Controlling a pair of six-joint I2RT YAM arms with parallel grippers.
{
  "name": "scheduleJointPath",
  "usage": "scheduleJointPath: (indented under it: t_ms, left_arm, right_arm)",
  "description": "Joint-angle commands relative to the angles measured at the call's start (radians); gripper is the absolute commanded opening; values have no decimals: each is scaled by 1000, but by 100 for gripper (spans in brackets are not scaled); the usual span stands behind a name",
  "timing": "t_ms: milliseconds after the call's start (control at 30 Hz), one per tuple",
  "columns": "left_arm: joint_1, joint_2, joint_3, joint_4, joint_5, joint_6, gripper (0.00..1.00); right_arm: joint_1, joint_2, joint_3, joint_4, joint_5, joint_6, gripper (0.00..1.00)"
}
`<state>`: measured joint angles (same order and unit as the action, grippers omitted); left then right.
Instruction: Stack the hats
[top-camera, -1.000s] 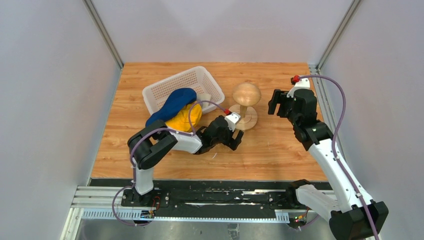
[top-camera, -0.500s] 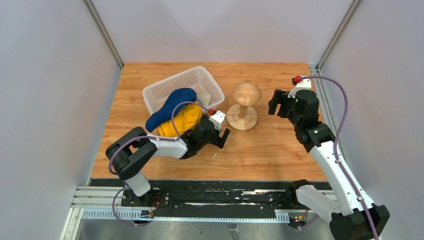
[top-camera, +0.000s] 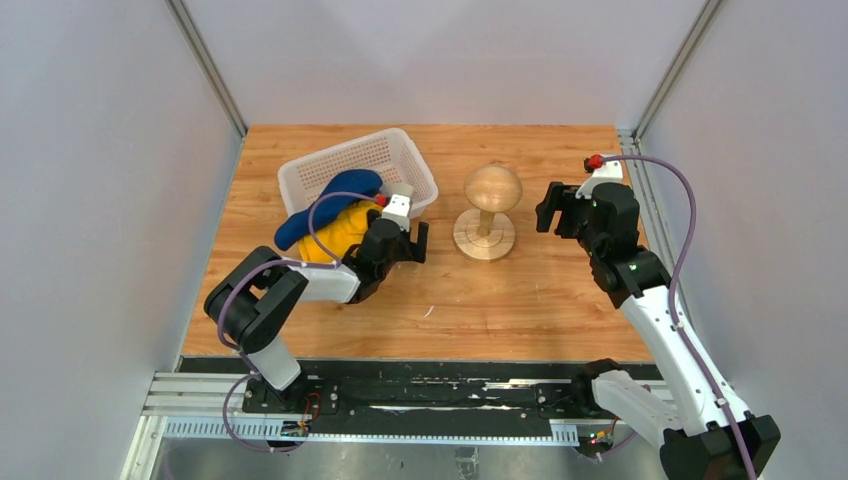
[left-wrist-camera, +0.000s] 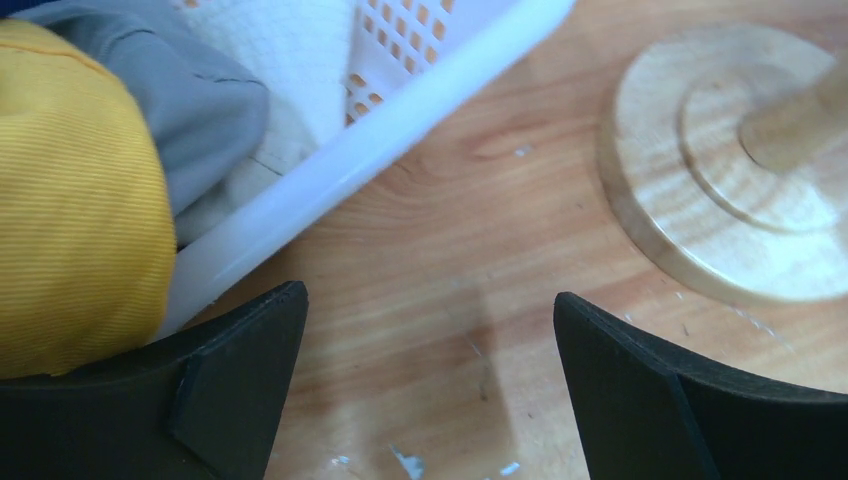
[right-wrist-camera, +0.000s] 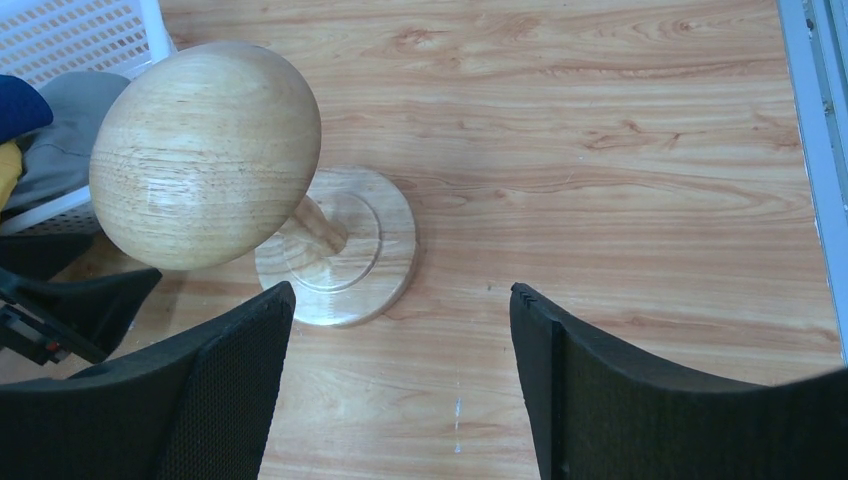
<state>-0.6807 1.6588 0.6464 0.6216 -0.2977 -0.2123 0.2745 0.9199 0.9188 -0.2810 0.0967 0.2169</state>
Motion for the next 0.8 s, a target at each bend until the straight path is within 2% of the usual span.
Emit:
scheduleJointPath:
  t_ms: [0, 367, 767]
  left_arm:
    - [53, -5, 31, 74, -108, -65, 98]
    - [268, 48, 130, 11, -65, -199, 98]
    - [430, 85, 213, -110, -65, -263, 98]
  right_arm:
    - [7, -6, -12, 25, -12, 12, 78]
    - [7, 3, -14, 26, -22, 11, 78]
    - [7, 37, -16, 45, -55, 26, 78]
